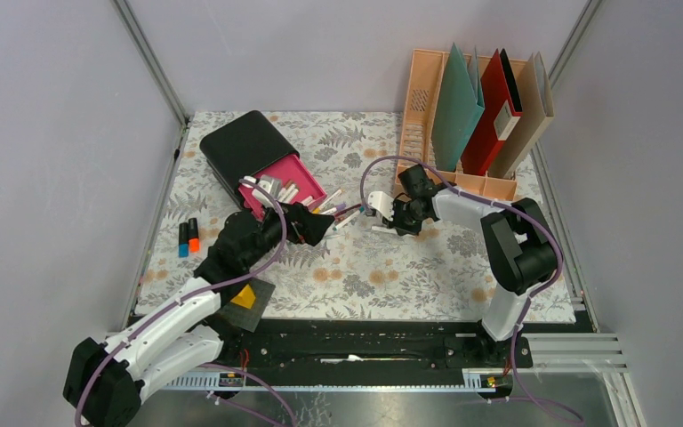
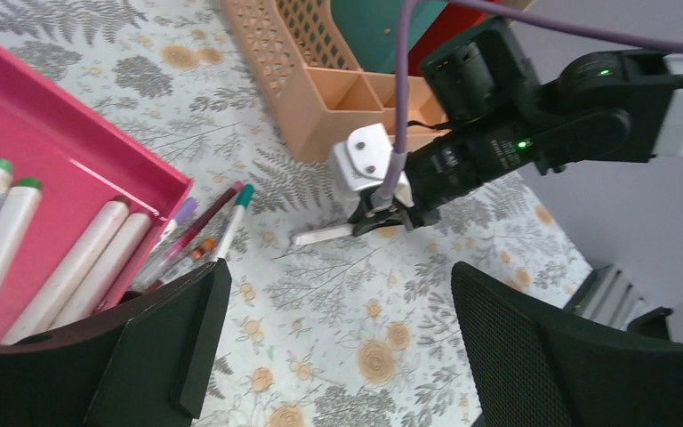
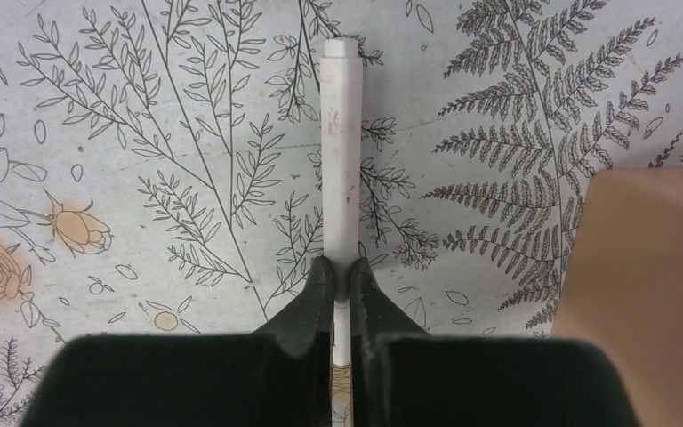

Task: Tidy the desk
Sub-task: Pick up the stationery from the center of the board.

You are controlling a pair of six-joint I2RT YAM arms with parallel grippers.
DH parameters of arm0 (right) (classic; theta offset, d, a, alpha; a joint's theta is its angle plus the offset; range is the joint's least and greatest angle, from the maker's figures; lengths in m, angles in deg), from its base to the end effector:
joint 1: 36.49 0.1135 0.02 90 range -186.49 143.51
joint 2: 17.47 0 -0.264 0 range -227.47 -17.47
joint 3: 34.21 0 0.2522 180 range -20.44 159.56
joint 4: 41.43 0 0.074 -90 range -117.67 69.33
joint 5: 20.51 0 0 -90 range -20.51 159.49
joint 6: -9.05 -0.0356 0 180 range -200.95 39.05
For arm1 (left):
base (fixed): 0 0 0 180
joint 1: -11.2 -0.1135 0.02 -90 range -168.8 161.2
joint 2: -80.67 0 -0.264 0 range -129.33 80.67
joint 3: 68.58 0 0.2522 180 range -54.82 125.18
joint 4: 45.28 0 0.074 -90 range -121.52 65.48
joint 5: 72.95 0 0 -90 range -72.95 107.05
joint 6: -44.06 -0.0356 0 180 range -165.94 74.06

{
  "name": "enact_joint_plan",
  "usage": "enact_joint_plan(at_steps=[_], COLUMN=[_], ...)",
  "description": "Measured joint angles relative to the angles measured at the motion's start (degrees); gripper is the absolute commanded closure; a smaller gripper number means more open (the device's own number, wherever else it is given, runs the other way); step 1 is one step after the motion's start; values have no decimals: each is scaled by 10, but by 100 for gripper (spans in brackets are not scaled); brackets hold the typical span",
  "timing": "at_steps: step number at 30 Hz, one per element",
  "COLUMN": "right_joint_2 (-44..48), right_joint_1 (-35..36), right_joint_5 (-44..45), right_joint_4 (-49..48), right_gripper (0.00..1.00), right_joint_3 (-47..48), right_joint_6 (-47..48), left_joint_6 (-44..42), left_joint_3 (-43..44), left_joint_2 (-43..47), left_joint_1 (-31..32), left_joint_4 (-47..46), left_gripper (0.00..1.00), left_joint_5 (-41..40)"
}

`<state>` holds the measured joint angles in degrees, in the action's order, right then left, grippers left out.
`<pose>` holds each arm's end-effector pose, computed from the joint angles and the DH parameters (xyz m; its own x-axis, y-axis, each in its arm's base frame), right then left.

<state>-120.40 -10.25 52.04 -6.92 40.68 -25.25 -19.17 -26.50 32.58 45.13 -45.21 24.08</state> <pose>0.3105 0.1650 0.1564 0.0023 -0.8775 -0.4796 -0.9651 0.1236 -0.2308 0.1662 -0.1170 0.2720 -0.3735 -0.2875 -0.8820 0.5452 0.7012 -0.4595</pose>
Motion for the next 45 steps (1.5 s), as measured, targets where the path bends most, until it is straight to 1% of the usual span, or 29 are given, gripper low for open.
enact_joint_plan(at_steps=[6, 11, 19, 32, 38, 45], right_joint_2=[-2, -2, 10, 55, 70, 75], right_joint_1=[0, 0, -6, -54, -64, -65], right_joint_5=[-3, -33, -134, -334, -429, -503], right_joint_4=[11, 42, 72, 87, 87, 87], right_gripper=[100, 100, 100, 100, 100, 100], right_joint_3=[8, 19, 37, 55, 63, 64], right_joint_6=[-11, -30, -64, -133, -166, -188], left_joint_6=[54, 95, 145, 217, 258, 289], left_joint_3=[-29, -45, -45, -45, -45, -45], left_joint_2=[-17, -42, -77, -139, -168, -211], left_joint_1=[-4, -6, -7, -7, -7, 10], left_joint_4=[-77, -119, -178, -247, -313, -375], left_gripper=[1, 1, 1, 1, 1, 1], left_joint_5=[39, 67, 96, 123, 127, 125])
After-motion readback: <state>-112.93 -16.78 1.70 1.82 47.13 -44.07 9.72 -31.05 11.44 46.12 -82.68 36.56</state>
